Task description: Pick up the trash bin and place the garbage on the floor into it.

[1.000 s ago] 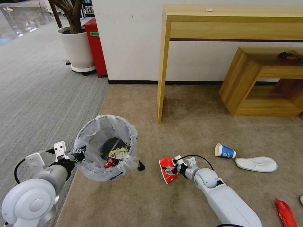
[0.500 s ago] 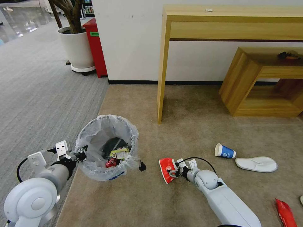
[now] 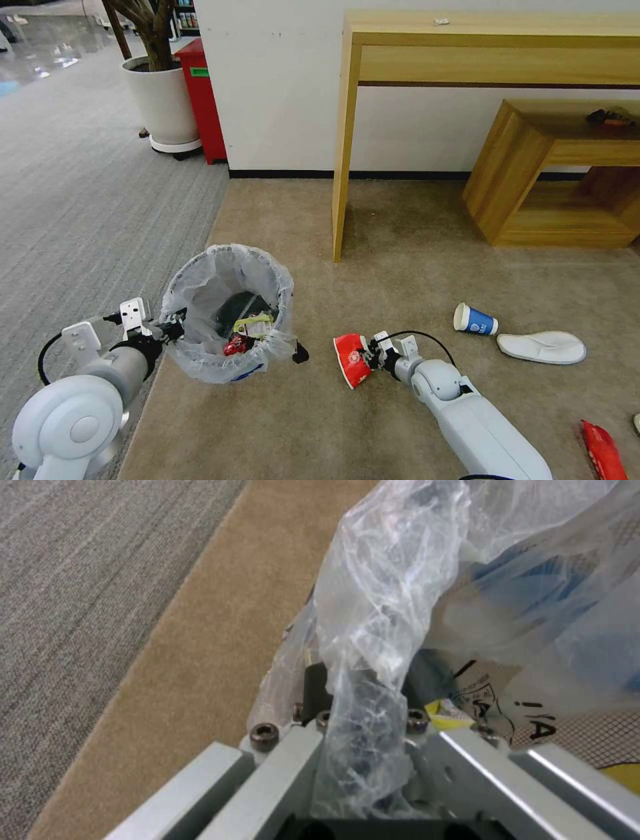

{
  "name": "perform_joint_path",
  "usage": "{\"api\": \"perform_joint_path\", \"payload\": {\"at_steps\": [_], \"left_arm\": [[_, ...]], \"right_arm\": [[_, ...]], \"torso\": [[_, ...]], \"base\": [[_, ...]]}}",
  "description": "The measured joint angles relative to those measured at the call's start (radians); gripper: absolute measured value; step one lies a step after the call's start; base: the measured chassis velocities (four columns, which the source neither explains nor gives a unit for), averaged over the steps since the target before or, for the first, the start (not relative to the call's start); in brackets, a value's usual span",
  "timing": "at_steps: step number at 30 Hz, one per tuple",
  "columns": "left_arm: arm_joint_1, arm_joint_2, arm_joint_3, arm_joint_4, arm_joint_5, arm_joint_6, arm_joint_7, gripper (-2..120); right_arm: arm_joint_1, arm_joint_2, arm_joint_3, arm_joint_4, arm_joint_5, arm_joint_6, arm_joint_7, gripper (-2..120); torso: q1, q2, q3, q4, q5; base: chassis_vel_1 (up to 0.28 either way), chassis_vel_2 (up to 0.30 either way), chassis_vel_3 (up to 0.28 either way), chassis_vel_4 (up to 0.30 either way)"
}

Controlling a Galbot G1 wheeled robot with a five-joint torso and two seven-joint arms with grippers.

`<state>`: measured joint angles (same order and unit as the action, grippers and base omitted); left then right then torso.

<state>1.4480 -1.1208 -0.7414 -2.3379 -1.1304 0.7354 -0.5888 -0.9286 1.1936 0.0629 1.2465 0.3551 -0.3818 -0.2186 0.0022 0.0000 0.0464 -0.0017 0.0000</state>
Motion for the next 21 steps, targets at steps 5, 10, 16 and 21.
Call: {"api": "perform_joint_path", "payload": {"at_steps": [5,10,16,21], "left_arm": [[-0.005,0.002,0.002,0.003,0.000,0.000,0.002,0],[-0.012,0.002,0.010,0.008,0.000,0.000,0.003,0],[-0.017,0.001,0.018,0.013,0.000,0.000,0.003,0],[-0.021,0.003,0.020,0.020,-0.001,0.000,0.002,0]], "right_arm": [[0.005,-0.001,-0.003,-0.007,-0.002,-0.029,0.021,0],[0.008,-0.002,-0.003,-0.019,-0.012,-0.036,0.025,0],[0.005,-0.016,-0.003,-0.008,0.006,0.035,0.026,0],[0.002,-0.046,0.020,0.082,0.063,0.211,0.010,0]], "torso": [[0.000,0.000,0.000,0.0000,0.0000],[0.000,0.000,0.000,0.0001,0.0001],[0.000,0.000,0.000,-0.0002,0.0001],[0.000,0.000,0.000,0.0001,0.0000]], "base": [[0.000,0.000,0.000,0.000],[0.000,0.000,0.000,0.000],[0.000,0.000,0.000,0.000],[0.000,0.000,0.000,0.000]]}}
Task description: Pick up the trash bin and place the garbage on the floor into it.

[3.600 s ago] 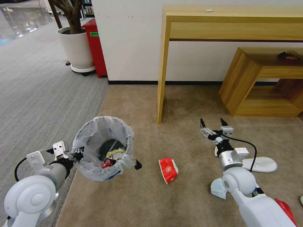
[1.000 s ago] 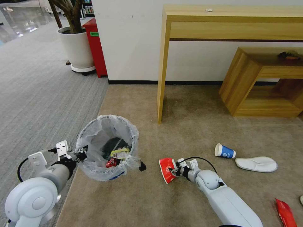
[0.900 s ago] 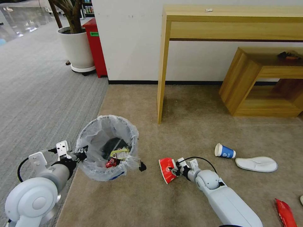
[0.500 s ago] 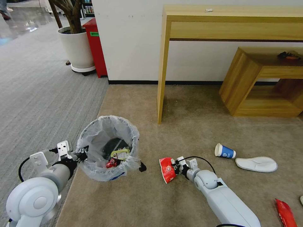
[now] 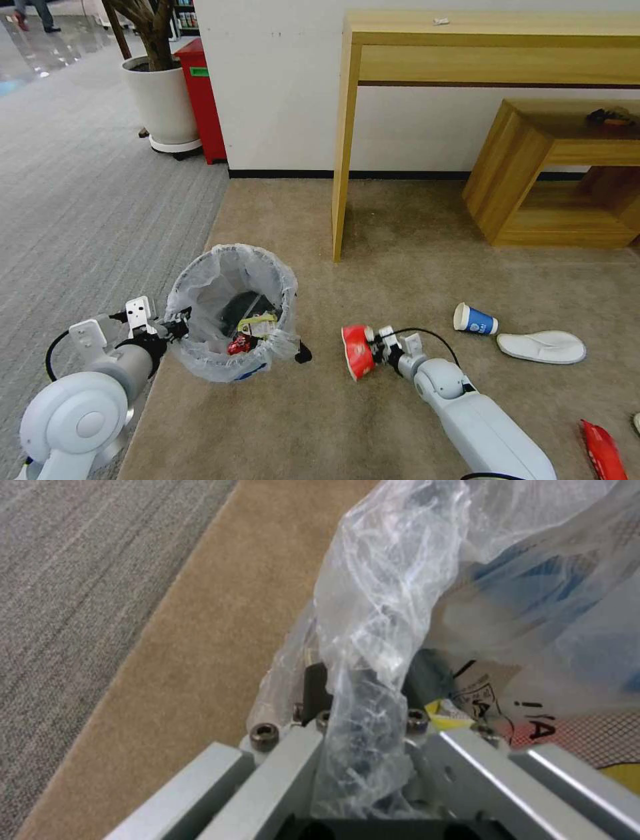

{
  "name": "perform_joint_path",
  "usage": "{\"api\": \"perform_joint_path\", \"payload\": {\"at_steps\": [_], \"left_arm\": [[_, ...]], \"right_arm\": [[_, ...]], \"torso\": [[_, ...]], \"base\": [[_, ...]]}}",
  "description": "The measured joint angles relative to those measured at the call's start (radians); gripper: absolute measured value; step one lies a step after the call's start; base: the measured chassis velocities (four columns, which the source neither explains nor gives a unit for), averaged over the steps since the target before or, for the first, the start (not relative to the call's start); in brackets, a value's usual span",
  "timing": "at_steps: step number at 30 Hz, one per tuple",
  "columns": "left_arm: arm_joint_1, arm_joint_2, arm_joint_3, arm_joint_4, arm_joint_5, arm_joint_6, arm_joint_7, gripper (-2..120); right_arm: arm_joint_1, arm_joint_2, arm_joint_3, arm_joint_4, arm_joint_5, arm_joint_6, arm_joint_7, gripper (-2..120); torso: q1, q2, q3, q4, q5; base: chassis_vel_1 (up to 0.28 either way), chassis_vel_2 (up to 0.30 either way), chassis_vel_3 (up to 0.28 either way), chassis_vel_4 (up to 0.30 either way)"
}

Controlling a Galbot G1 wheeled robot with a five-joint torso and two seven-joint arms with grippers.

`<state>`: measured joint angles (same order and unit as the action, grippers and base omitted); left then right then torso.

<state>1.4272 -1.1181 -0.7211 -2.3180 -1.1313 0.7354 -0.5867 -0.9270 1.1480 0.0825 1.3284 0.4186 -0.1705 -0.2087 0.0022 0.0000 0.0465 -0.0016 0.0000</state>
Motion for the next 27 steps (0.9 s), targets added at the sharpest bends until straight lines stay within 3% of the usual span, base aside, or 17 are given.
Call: {"api": "perform_joint_path", "payload": {"at_steps": [6,11,13,15,16,21,27], "left_arm": [[0.004,0.015,0.005,0.003,-0.008,0.000,0.017,0],[0.004,0.027,0.015,0.012,-0.036,0.000,0.013,0],[0.005,0.033,0.023,0.017,-0.061,0.000,0.002,0],[0.005,0.034,0.025,0.017,-0.066,0.000,0.001,0],[0.005,0.036,0.032,0.019,-0.081,0.000,-0.002,0],[0.001,0.041,0.063,0.023,-0.105,0.000,-0.002,0],[-0.003,0.052,0.106,0.027,-0.120,0.000,0.011,0]], "right_arm": [[0.013,-0.062,0.042,0.197,0.154,0.110,0.010,0],[0.041,-0.075,0.044,0.259,0.242,0.237,-0.015,0],[0.064,-0.077,0.042,0.283,0.316,0.311,-0.063,0],[0.070,-0.078,0.042,0.289,0.337,0.327,-0.082,0],[0.088,-0.079,0.039,0.307,0.398,0.368,-0.150,0],[0.131,-0.073,-0.008,0.348,0.490,0.423,-0.260,0],[0.184,-0.049,-0.085,0.355,0.507,0.438,-0.309,0]], "torso": [[0.000,0.000,0.000,-0.0001,-0.0001],[0.000,0.000,0.000,-0.0002,0.0000],[0.000,0.000,0.000,-0.0001,0.0000],[0.000,0.000,0.000,0.0000,-0.0001],[0.000,0.000,0.000,-0.0001,-0.0001],[0.000,0.000,0.000,-0.0001,0.0000],[0.000,0.000,0.000,-0.0001,-0.0001]], "base": [[0.000,0.000,0.000,0.000],[0.000,0.000,0.000,0.000],[0.000,0.000,0.000,0.000],[0.000,0.000,0.000,0.000],[0.000,0.000,0.000,0.000],[0.000,0.000,0.000,0.000],[0.000,0.000,0.000,0.000]]}}
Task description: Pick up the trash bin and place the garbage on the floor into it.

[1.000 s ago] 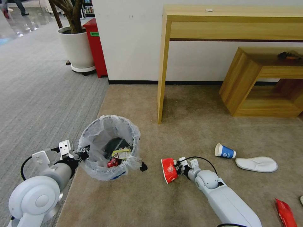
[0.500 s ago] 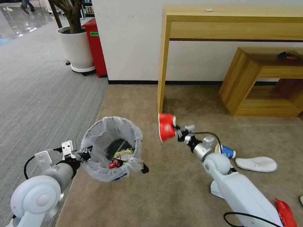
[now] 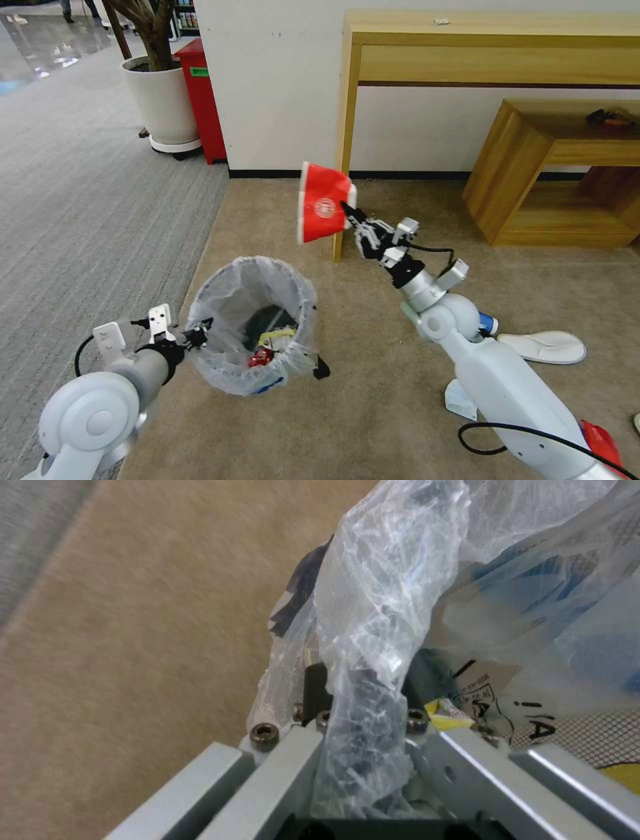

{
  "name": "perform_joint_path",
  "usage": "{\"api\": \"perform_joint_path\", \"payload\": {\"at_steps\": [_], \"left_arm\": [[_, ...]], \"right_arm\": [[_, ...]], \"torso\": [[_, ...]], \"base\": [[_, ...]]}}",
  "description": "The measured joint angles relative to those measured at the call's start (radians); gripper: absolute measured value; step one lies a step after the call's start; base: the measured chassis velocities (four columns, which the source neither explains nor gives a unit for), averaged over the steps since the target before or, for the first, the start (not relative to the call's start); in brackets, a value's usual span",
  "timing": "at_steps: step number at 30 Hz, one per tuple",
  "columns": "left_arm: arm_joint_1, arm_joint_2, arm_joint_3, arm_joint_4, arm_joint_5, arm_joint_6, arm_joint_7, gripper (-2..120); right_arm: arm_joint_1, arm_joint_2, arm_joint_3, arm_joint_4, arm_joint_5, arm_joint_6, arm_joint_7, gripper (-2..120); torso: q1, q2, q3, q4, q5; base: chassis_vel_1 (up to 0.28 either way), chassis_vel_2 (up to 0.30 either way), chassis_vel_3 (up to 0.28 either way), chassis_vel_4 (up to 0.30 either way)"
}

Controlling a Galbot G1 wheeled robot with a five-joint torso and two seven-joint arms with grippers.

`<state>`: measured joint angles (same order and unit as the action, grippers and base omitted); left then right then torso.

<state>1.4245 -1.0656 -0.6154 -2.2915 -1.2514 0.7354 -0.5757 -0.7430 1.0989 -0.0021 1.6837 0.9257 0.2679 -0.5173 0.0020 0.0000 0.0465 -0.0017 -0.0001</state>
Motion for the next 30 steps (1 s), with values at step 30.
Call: {"api": "perform_joint_path", "payload": {"at_steps": [30], "left_arm": [[-0.014,0.040,0.016,-0.051,-0.051,0.000,0.010,0]], "right_arm": [[0.040,0.014,-0.145,-0.075,-0.110,0.020,-0.054,0]], "torso": [[0.000,0.000,0.000,-0.0001,0.0001]], "base": [[0.000,0.000,0.000,0.000]]}}
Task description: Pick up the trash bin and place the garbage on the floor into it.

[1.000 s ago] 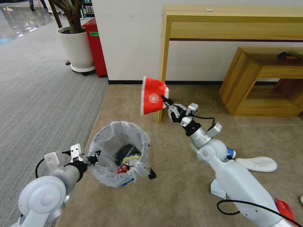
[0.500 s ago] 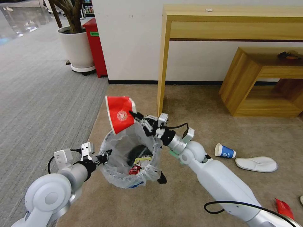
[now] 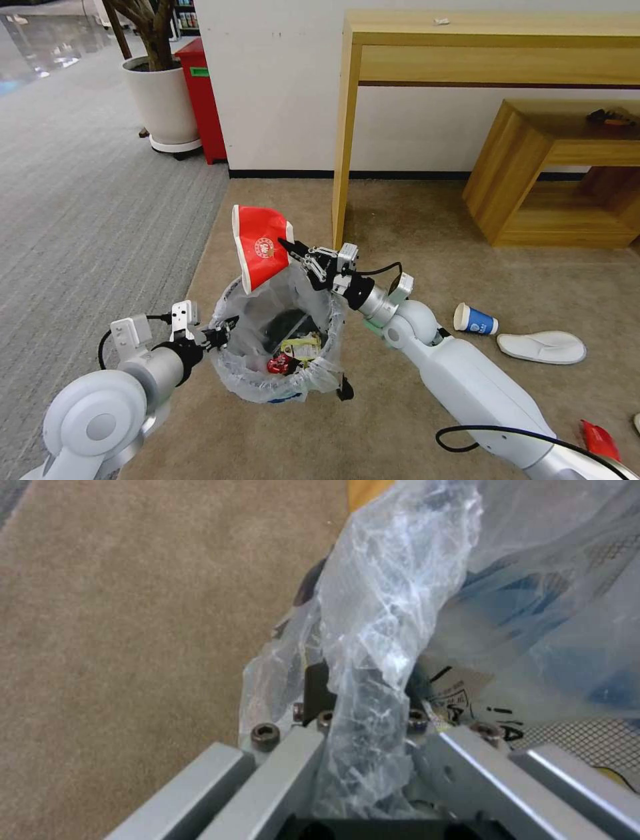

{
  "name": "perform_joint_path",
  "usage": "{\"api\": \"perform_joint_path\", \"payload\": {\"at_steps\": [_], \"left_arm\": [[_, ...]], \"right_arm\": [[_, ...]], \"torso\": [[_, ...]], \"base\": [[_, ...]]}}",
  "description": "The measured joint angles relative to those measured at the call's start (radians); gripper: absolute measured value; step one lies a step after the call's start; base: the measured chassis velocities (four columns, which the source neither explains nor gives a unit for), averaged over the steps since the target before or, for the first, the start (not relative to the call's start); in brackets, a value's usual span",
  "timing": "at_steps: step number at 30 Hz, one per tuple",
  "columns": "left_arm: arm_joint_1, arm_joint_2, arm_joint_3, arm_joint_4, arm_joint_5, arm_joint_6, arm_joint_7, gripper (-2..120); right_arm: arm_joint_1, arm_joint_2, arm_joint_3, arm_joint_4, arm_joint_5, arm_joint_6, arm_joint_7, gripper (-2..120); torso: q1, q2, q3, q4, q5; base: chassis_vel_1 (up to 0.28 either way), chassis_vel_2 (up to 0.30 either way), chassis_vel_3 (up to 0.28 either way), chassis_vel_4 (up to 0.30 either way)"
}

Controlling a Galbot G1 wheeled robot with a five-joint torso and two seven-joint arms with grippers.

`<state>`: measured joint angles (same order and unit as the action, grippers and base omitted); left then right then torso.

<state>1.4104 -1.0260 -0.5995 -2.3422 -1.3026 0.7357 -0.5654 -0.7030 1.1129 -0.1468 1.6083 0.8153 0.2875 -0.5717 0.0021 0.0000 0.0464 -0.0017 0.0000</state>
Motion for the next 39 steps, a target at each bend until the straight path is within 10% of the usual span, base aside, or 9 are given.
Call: {"api": "perform_joint_path", "payload": {"at_steps": [28,39], "left_arm": [[-0.009,0.010,-0.017,0.009,0.021,-0.001,0.004,0],[-0.013,0.007,-0.035,0.009,-0.032,-0.001,-0.087,0]], "right_arm": [[-0.034,-0.065,0.035,0.061,0.004,-0.005,-0.029,94],[-0.049,-0.069,0.071,0.082,-0.005,-0.007,0.016,100]], "torso": [[0.000,0.000,0.000,0.0000,0.0001],[0.000,0.000,0.000,0.0002,0.0000]], "base": [[0.000,0.000,0.000,0.000],[0.000,0.000,0.000,0.000]]}}
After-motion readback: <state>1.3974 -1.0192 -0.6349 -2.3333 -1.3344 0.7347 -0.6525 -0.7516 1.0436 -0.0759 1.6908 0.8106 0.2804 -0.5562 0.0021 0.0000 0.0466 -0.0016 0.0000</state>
